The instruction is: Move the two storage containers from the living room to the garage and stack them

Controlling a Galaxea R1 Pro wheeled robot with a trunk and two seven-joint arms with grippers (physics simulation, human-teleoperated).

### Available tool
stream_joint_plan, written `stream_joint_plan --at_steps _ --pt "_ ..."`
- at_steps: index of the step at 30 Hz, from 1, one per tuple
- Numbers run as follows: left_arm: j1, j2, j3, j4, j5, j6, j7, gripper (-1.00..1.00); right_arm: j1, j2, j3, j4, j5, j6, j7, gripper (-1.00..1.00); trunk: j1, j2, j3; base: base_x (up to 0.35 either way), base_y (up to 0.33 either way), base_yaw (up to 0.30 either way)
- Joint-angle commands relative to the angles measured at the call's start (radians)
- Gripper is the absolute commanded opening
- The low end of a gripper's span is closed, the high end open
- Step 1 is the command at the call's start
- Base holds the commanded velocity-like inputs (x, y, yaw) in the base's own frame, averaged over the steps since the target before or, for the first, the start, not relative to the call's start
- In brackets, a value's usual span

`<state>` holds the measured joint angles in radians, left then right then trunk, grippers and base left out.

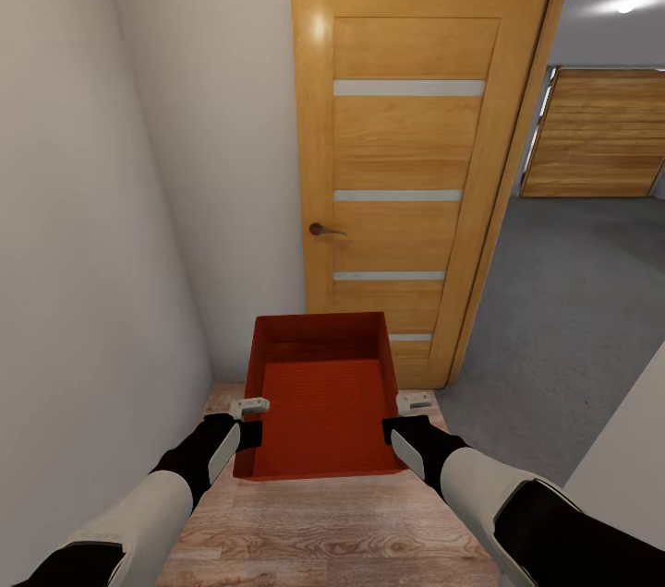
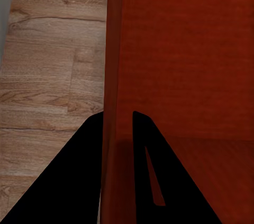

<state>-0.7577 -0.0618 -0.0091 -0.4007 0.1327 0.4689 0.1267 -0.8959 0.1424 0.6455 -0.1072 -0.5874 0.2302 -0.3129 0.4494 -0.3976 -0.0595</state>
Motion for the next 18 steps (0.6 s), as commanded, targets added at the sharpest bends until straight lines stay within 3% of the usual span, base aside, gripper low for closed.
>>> stream_joint_plan --at_steps 1,7,18 --pt "0.000 -0.010 0.006 0.000 -0.017 0.008 0.013 -1.00 -0.001 0.008 -0.004 -0.006 0.032 0.008 -0.006 -1.00 0.001 -0.002 -0.002 0.000 0.000 0.000" --pt "0.000 -0.010 0.006 0.001 -0.017 0.008 0.013 -1.00 -0.001 0.007 -0.005 -0.006 0.032 0.008 -0.006 -1.00 0.001 -0.002 -0.002 0.000 0.000 -0.038" --pt "0.000 -0.009 0.005 0.000 -0.018 0.008 0.013 -1.00 -0.001 0.008 -0.005 -0.006 0.032 0.008 -0.006 -1.00 0.001 -0.002 -0.002 0.000 0.000 -0.255"
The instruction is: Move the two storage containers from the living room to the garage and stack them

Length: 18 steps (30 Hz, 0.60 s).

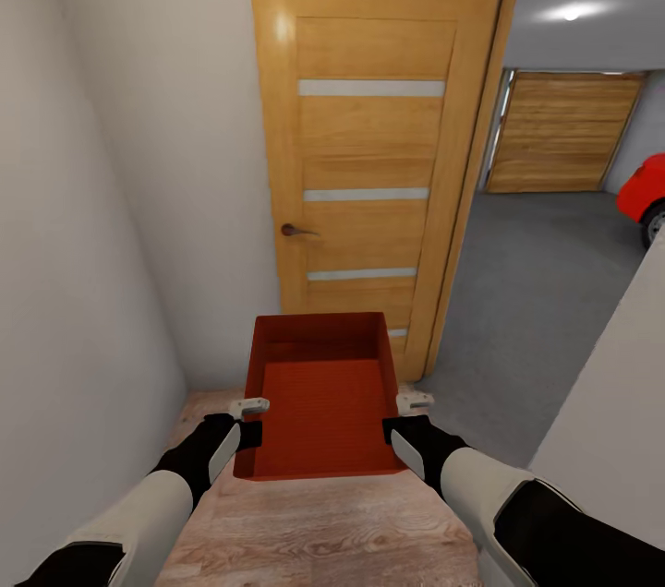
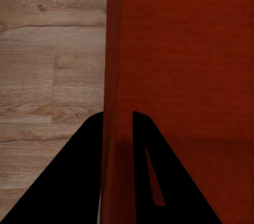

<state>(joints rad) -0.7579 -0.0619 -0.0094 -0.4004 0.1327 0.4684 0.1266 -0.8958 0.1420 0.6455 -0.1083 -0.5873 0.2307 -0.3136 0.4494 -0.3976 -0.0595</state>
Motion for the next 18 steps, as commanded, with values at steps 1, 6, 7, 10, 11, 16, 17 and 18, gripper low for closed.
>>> stream_joint_plan --at_steps 1,6,7,10,11,16,17,18 --pt "0.000 -0.009 0.005 0.000 -0.018 0.009 0.013 -1.00 -0.002 0.008 -0.004 -0.005 0.032 0.008 -0.005 -1.00 0.001 -0.002 -0.002 0.000 0.000 -0.272" --pt "0.000 -0.009 0.005 0.001 -0.018 0.009 0.013 -1.00 -0.002 0.008 -0.004 -0.005 0.032 0.008 -0.005 -1.00 0.001 -0.002 -0.002 0.109 0.106 -0.202" --pt "0.000 -0.009 0.005 0.001 -0.018 0.009 0.013 -1.00 -0.002 0.008 -0.004 -0.005 0.032 0.008 -0.005 -1.00 0.001 -0.002 -0.002 0.194 0.207 -0.065" --pt "0.000 -0.009 0.005 0.001 -0.018 0.009 0.012 -1.00 -0.002 0.008 -0.004 -0.005 0.032 0.008 -0.005 -1.00 0.001 -0.002 -0.002 0.207 0.222 -0.033" --pt "0.000 -0.009 0.005 0.001 -0.018 0.009 0.012 -1.00 -0.002 0.008 -0.004 -0.005 0.032 0.008 -0.005 -1.00 0.001 -0.002 -0.002 0.216 0.234 -0.009" --pt "0.000 -0.009 0.005 0.001 -0.018 0.009 0.011 -1.00 -0.002 0.008 -0.004 -0.005 0.032 0.008 -0.005 -1.00 0.001 -0.002 -0.002 0.219 0.237 -0.003" --pt "0.000 -0.009 0.005 0.001 -0.018 0.009 0.012 -1.00 -0.002 0.009 -0.004 -0.005 0.032 0.008 -0.005 -1.00 0.001 -0.002 -0.002 0.220 0.238 -0.001" --pt "0.000 -0.009 0.005 0.001 -0.018 0.009 0.012 -1.00 -0.002 0.009 -0.004 -0.005 0.032 0.008 -0.005 -1.00 0.001 -0.002 -0.002 0.220 0.238 0.000"
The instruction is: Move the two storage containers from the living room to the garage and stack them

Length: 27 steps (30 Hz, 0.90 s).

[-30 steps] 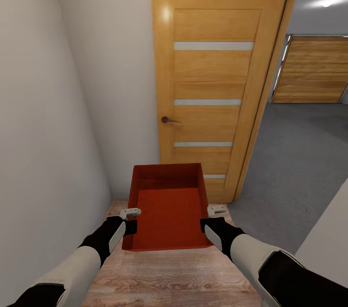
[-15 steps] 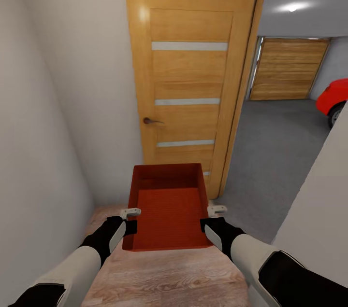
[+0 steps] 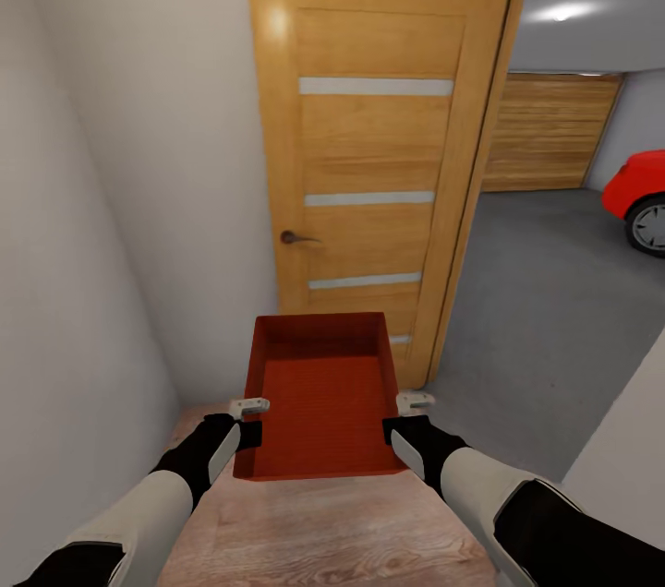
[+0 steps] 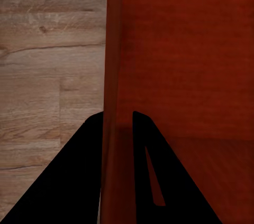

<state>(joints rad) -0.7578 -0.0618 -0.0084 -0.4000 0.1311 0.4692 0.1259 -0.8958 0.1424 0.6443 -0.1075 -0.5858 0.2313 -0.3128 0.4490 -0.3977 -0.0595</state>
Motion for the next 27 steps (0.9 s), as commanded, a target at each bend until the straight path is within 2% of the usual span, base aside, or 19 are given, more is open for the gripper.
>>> stream_joint_plan --at_steps 1,8,27 --pt "0.000 -0.009 0.004 0.000 -0.016 0.008 0.013 -1.00 -0.002 0.009 -0.002 -0.006 0.031 0.008 -0.006 -1.00 0.001 -0.002 -0.002 0.221 0.238 0.000" --pt "0.000 -0.009 0.004 0.000 -0.016 0.008 0.014 -1.00 -0.002 0.009 0.000 -0.006 0.031 0.008 -0.006 -1.00 0.001 -0.002 -0.002 0.164 0.168 -0.136" --pt "0.000 -0.009 0.004 0.000 -0.016 0.008 0.014 -1.00 -0.002 0.009 0.002 -0.006 0.031 0.008 -0.006 -1.00 0.001 -0.002 -0.002 0.005 0.005 -0.242"
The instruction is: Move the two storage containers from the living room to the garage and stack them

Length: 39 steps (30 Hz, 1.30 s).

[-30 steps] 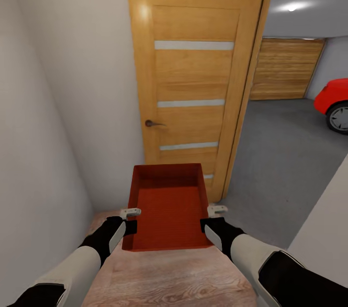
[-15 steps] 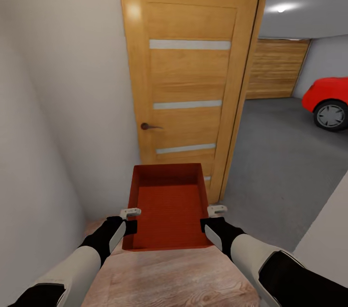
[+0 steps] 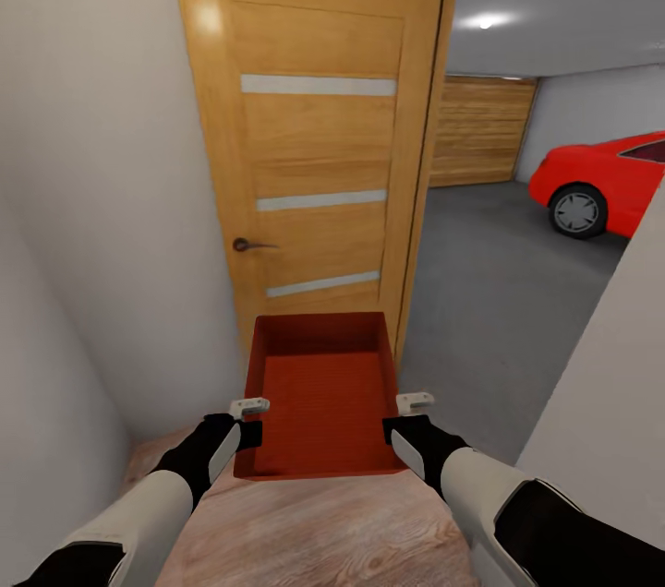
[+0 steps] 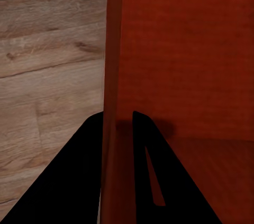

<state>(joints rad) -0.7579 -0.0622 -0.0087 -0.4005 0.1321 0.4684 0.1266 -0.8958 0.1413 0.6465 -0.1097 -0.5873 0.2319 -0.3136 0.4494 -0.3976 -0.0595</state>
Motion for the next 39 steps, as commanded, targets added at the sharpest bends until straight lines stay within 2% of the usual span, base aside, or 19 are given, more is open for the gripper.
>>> stream_joint_plan --at_steps 1,11,20,39 --pt "0.000 -0.008 0.004 0.000 -0.017 0.009 0.013 -1.00 -0.002 0.011 0.000 -0.004 0.033 0.007 -0.006 -1.00 0.001 -0.002 -0.002 0.000 0.000 -0.243" --pt "0.000 -0.008 0.004 0.000 -0.017 0.009 0.013 -1.00 -0.002 0.011 0.000 -0.004 0.032 0.007 -0.006 -1.00 0.001 -0.002 -0.002 0.016 0.167 -0.233" --pt "0.000 -0.008 0.004 0.000 -0.017 0.009 0.013 -1.00 -0.002 0.011 0.001 -0.004 0.034 0.007 -0.006 -1.00 0.001 -0.002 -0.002 0.062 0.252 -0.049" --pt "0.000 -0.008 0.004 0.000 -0.017 0.009 0.013 -1.00 -0.002 0.011 0.001 -0.004 0.034 0.007 -0.006 -1.00 0.001 -0.002 -0.002 0.001 0.011 -0.234"
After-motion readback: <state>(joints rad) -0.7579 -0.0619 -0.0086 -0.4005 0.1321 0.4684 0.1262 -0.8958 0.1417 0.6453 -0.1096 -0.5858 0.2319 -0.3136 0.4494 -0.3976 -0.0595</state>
